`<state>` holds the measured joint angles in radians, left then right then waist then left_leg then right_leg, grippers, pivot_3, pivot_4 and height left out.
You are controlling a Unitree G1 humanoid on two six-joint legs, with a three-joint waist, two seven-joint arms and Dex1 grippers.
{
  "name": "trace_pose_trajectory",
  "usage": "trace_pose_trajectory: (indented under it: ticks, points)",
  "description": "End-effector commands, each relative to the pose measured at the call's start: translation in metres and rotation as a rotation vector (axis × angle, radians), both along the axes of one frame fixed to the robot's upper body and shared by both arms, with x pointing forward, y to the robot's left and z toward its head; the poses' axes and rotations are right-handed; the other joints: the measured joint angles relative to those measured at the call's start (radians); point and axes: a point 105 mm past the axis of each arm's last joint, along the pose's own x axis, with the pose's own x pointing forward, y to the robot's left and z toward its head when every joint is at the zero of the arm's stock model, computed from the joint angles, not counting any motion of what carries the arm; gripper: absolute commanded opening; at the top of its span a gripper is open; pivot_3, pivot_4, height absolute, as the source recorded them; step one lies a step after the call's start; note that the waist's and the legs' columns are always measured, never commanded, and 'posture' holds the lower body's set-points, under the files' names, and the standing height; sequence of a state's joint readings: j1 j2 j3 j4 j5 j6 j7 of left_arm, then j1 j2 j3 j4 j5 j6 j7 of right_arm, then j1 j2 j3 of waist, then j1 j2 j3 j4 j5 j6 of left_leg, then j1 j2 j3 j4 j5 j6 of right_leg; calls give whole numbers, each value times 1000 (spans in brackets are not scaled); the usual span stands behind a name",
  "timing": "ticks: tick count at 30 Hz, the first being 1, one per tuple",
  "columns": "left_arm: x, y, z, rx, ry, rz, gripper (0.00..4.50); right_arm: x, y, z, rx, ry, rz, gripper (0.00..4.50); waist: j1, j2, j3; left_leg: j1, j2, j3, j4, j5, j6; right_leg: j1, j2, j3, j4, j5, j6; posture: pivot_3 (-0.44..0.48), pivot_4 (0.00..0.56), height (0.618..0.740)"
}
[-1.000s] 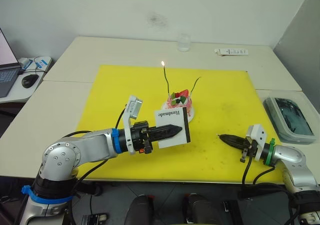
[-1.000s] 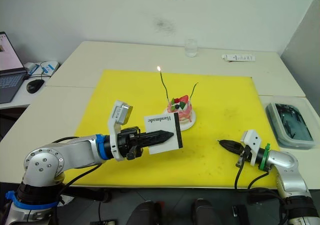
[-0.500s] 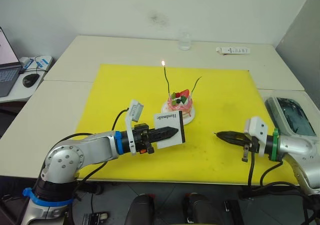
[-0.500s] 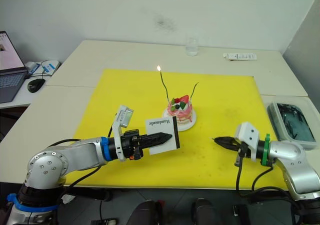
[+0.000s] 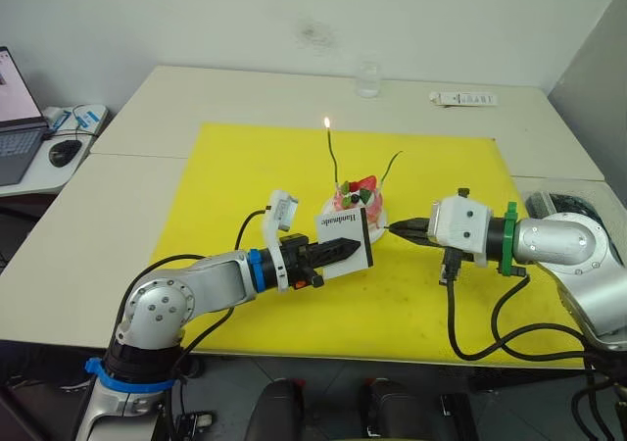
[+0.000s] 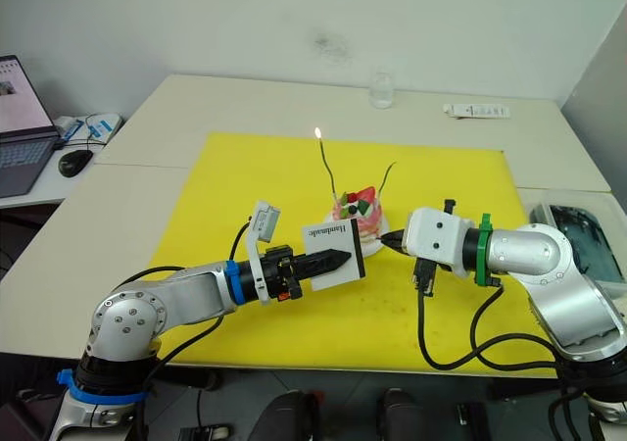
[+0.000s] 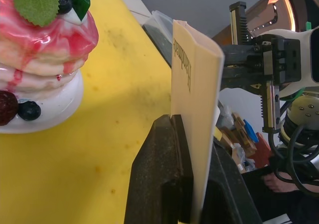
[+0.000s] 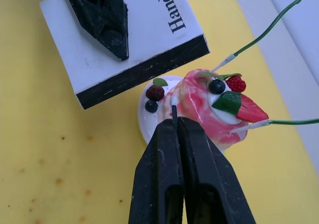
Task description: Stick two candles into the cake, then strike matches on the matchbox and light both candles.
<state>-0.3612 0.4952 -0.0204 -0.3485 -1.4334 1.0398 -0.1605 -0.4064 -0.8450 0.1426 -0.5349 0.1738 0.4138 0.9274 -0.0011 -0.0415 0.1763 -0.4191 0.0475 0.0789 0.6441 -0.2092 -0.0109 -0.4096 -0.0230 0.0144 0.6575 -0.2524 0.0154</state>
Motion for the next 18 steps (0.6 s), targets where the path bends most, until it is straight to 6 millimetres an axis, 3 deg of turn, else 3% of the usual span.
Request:
trace_pose_trajectory:
  ticks: [1, 18]
  points:
    - [4, 0, 9, -12, -35, 16, 0, -2, 4, 9, -14, -55, 30, 38, 0, 0, 0, 0, 0, 0, 0, 0, 0, 0, 0, 0, 0, 0, 0, 0, 150, 740]
    - [8, -4, 13, -33, -34, 15, 0, -1, 16, 12, -77, -129, 86, 38, -1, 0, 0, 0, 0, 0, 1, 0, 0, 0, 0, 0, 0, 0, 0, 0, 150, 740]
